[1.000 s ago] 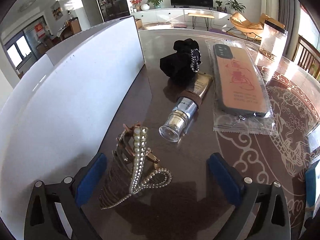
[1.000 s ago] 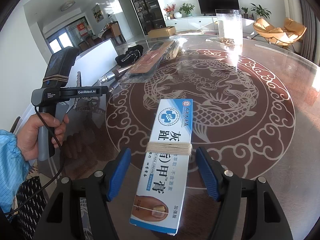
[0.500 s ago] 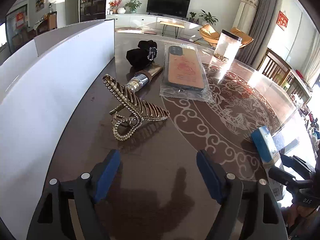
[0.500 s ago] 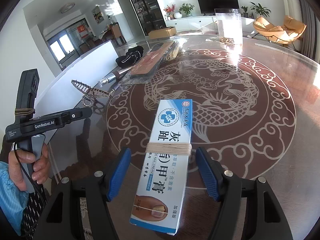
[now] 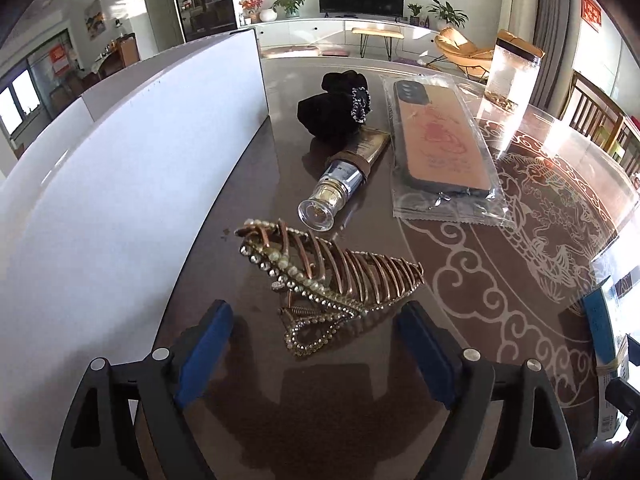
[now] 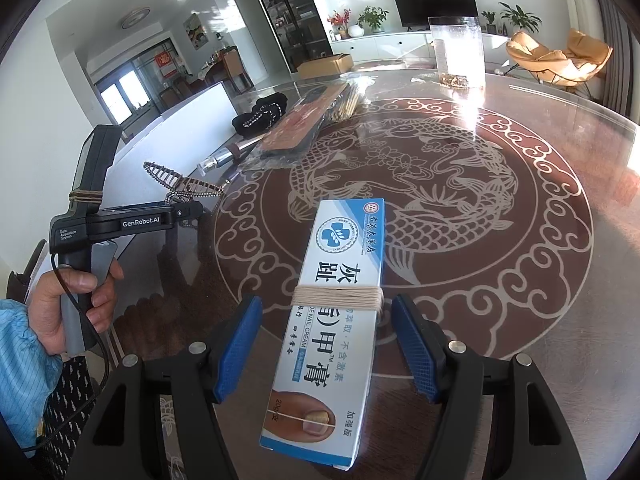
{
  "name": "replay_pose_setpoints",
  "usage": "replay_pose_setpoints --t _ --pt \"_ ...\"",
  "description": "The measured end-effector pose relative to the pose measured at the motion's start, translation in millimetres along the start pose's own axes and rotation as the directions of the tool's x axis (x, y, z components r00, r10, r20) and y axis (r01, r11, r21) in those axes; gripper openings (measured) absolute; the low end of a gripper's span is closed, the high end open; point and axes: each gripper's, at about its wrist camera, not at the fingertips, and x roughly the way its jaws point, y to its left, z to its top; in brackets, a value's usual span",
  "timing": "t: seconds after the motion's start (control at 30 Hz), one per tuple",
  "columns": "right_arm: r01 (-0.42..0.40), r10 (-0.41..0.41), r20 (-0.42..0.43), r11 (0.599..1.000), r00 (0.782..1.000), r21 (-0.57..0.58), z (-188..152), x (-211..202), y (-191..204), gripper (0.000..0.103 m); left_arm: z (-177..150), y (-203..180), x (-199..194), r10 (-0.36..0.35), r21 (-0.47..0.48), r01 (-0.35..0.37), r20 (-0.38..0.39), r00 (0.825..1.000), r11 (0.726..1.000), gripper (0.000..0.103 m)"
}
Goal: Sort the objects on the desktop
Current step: 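Reach the left tool to the pearl-trimmed gold claw clip while the right tool holds the box, then close the left tool on the gold claw clip and lift it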
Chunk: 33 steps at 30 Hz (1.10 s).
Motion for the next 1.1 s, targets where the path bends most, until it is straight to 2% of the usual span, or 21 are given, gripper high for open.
replay_pose_setpoints --t 0.1,0.2,0.23,0.27,0.3,0.33,0.5,0.73,0.93,1.1 --pt "-0.005 0.005 0.001 1.000 1.000 0.004 0.3 -0.4 -0.5 0.068 10.3 -2.3 4.5 0.003 0.021 -0.003 -0.005 1.000 1.000 0.088" --pt "-0.008 0.008 0.002 1.000 1.000 0.006 0.1 -0.7 -0.6 0.068 12.4 -8.5 5.9 -0.048 0.059 0.048 -0.001 0.999 0.997 0.085" --pt "-0.010 0.010 0.003 1.000 1.000 0.007 -0.3 -0.9 -1.3 0.068 11.5 -10.4 3.8 -0.049 0.067 0.048 0.013 0.999 0.997 0.071" --pt "-0.011 0.011 0.003 1.000 1.000 0.008 -0.6 -1.1 -1.4 0.068 10.4 -11.4 1.1 -0.056 0.065 0.054 0.025 0.998 0.996 0.065" --pt "-0.012 0.012 0.003 1.000 1.000 0.009 -0.5 -1.0 -1.3 0.068 8.4 -12.0 -1.3 -0.063 0.055 0.061 0.029 0.998 0.997 0.047" --pt "-0.013 0.013 0.004 1.000 1.000 0.011 -1.2 -1.0 -1.9 0.068 6.3 -11.1 -3.7 -0.081 0.041 0.080 0.034 0.996 0.996 0.041" --pt "-0.019 0.019 0.006 1.000 1.000 0.016 -0.8 -1.9 -2.8 0.068 -16.9 -9.3 -20.5 -0.066 -0.051 0.069 0.046 0.997 0.996 0.040" --pt "-0.019 0.019 0.006 1.000 1.000 0.016 -1.1 -2.3 -2.9 0.068 -53.1 -23.6 -47.4 -0.143 -0.079 0.146 0.047 0.989 0.986 0.040" --pt "-0.018 0.018 0.006 1.000 1.000 0.015 -1.4 -2.6 -2.9 0.068 -60.8 -16.3 -55.8 -0.163 -0.129 0.169 0.056 0.985 0.977 0.040" --pt "-0.013 0.013 0.005 1.000 1.000 0.011 -1.3 -2.5 -2.7 0.068 -66.7 -18.5 -66.6 -0.193 -0.113 0.202 0.086 0.978 0.973 0.042"
